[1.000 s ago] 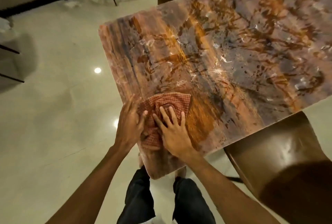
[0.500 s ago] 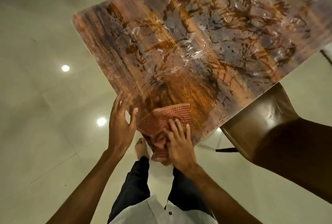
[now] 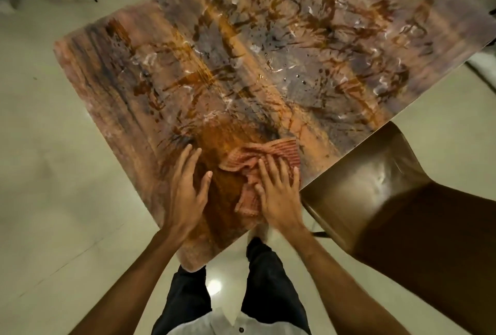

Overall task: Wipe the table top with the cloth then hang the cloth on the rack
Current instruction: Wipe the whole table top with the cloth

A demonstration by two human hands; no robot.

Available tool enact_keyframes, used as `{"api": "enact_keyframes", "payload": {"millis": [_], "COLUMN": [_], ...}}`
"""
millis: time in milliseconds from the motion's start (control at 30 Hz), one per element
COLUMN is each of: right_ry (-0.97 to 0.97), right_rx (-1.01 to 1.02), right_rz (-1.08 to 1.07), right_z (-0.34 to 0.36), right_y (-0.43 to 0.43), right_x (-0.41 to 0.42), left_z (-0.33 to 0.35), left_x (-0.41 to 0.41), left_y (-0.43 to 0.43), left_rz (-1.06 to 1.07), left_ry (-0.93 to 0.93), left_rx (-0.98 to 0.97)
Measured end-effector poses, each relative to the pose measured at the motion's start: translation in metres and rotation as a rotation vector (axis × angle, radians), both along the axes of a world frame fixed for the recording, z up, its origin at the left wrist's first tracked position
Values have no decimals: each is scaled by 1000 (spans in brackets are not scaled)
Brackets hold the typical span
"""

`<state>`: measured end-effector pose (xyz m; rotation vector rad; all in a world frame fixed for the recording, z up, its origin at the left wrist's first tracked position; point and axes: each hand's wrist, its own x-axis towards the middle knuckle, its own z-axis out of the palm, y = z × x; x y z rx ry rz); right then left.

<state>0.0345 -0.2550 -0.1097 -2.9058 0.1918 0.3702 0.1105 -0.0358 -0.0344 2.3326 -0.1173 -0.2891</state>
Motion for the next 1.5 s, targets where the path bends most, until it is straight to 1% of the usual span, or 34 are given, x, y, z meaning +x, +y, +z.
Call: {"api": "enact_keyframes", "payload": {"millis": [67, 133, 200, 267, 300, 333, 367, 433, 500, 567, 600, 667, 733, 767, 800, 867, 933, 967, 1000, 1033, 1100, 1200, 1233, 1300, 1367, 1433, 1500], "right_ry": [-9, -14, -25, -34, -34, -30, -8, 12, 18, -1, -13, -15, -21, -21, -29, -5, 46, 54, 46, 21, -11, -32, -36, -43, -8, 22, 50], "right_rx": [-53, -58, -26, 32, 60, 91, 104, 51, -3, -24, -32, -19, -37, -30, -6, -6, -65, -75, -87, -98, -62, -19, -21, -40, -89, -106, -105], "right_rz": [-143, -208, -105, 109, 191, 242, 243, 152, 16, -76, -75, 20, 217, 285, 309, 197, -44, -167, -258, -295, -217, 15, 37, 20, -122, -378, -617], "right_z": [1, 0, -2, -5, -5, -6, -5, -7, -4, -2, -1, 1, -1, -1, -2, -3, 1, 4, 5, 7, 7, -6, -9, -11, -11, -4, 2], "right_y": [-47, -57, -31, 2, 8, 3, -11, -45, -65, -55, -36, 16, 60, 67, 61, 37, 23, 27, 49, 79, 157, 253, 267, 259, 229, 204, 212], "right_x": [38, 71, 78, 53, 34, 34, 33, 53, 100, 146, 160, 169, 152, 144, 142, 146, 159, 170, 183, 199, 225, 239, 237, 215, 170, 121, 101], "left_z": [-1, -3, -4, -2, -2, -1, -1, -1, -3, -2, -1, 0, 3, 3, 2, 0, -4, -6, -8, -10, -13, -12, -12, -12, -10, -7, -6], "left_x": [2, 5, 10, 16, 15, 24, 25, 30, 38, 46, 50, 58, 67, 72, 78, 92, 107, 114, 123, 132, 148, 167, 175, 182, 180, 173, 167], "left_y": [-21, -36, -49, -57, -58, -58, -57, -52, -39, -23, -15, 0, 14, 22, 29, 45, 66, 75, 89, 99, 125, 162, 175, 192, 201, 204, 205], "left_rz": [19, 28, 40, 50, 55, 71, 76, 89, 135, 170, 172, 169, 167, 168, 169, 160, 148, 138, 123, 104, 63, 7, -3, -4, -42, -105, -162], "left_ry": [11, 20, 24, 19, 18, 16, 21, 23, 15, 8, 5, -10, -10, -9, -11, -21, -42, -50, -51, -51, -43, -75, -90, -82, -49, -36, -20], "left_rx": [-37, -31, 7, 23, 26, 31, 33, 40, 53, 68, 86, 124, 135, 136, 131, 100, 55, 30, 7, -2, 11, 6, -2, -25, -47, -72, -86]}}
